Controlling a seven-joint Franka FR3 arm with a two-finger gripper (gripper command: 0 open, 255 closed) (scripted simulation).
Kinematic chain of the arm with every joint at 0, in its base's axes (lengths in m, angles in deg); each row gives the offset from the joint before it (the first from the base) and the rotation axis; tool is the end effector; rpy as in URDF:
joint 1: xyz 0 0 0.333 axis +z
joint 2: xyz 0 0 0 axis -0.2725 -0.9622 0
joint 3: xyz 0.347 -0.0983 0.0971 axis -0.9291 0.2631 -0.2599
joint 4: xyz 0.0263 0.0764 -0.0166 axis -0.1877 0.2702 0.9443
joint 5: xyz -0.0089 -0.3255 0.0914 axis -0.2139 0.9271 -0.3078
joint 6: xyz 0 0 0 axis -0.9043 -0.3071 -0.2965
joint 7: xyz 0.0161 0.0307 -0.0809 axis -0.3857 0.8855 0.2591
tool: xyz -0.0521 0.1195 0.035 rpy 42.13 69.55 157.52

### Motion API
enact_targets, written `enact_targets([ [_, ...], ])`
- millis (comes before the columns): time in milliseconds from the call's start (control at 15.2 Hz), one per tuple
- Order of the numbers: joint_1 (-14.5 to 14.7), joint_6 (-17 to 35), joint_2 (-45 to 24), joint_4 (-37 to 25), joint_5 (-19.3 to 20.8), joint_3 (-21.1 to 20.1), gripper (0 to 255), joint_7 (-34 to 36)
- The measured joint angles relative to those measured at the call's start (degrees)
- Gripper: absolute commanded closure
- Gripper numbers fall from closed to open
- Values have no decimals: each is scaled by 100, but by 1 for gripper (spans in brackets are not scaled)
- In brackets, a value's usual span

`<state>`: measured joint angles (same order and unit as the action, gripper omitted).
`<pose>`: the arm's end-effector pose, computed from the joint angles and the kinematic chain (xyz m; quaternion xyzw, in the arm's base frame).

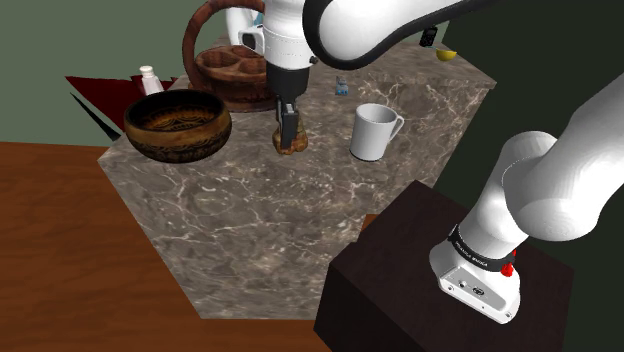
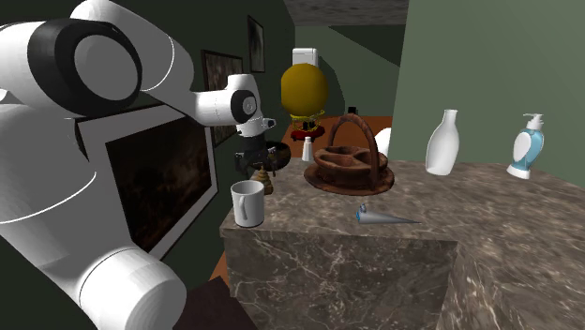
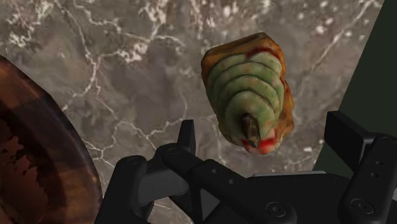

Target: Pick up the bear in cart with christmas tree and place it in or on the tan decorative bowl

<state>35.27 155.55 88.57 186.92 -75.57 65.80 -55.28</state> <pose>0.3626 0.2267 0.5259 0.8793 0.4708 0.0545 0.0464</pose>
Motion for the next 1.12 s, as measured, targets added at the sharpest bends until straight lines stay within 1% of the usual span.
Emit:
enact_targets([
  [132,-5,115,-48,69,15,-2,0,11],
  [462,-8,146,-63,82,20,0,0,9],
  [528,-8,147,-63,82,20,0,255,9],
  [1122,-8,149,-62,81,20,-1,255,9],
])
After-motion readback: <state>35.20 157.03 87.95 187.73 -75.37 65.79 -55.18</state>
